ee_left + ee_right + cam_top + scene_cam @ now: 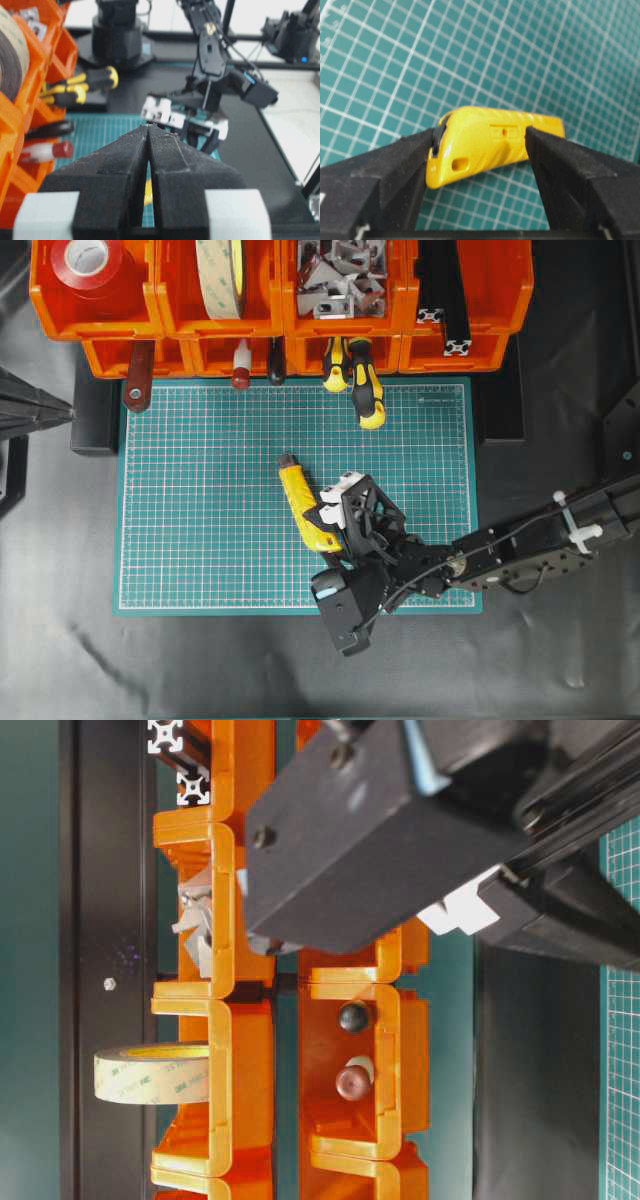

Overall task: Pick cutter from container rack with right arm.
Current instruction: 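Carry the cutter over the mat and lower it with the right gripper, then open the right gripper to release the cutter on the mat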

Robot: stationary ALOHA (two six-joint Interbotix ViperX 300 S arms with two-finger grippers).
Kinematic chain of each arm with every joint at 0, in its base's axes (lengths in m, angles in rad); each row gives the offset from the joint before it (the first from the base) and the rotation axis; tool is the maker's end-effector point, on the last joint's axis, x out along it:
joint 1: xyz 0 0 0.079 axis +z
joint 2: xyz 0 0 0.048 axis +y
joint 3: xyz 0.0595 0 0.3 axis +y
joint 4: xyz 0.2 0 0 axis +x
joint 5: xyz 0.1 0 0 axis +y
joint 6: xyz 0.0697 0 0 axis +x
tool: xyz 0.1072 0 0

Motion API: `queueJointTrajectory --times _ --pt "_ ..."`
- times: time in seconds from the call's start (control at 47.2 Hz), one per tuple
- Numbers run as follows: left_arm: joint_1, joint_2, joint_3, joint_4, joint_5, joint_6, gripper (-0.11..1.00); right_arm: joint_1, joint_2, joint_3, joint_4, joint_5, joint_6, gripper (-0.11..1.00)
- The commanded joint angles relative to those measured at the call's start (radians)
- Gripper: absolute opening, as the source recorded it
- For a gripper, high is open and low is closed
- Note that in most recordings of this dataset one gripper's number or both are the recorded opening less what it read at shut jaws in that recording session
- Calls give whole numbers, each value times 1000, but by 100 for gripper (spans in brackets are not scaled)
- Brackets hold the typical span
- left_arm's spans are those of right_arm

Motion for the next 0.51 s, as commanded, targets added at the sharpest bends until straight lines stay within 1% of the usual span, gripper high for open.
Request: queueJointTrajectory --times 0.0,0.191,0.254,0.318,0.487 --pt "11 6 -28 3 21 -9 0 15 -25 -5 31 -2 2 70" --pt "34 -8 -28 3 61 -91 0 32 -40 18 114 -2 3 77" --pt "37 -14 -29 3 67 -98 0 40 -54 29 135 -2 2 76" --pt "35 -25 -29 3 67 -98 0 46 -64 37 147 0 3 76" --pt "35 -44 -29 3 67 -98 0 55 -109 43 158 40 5 76"
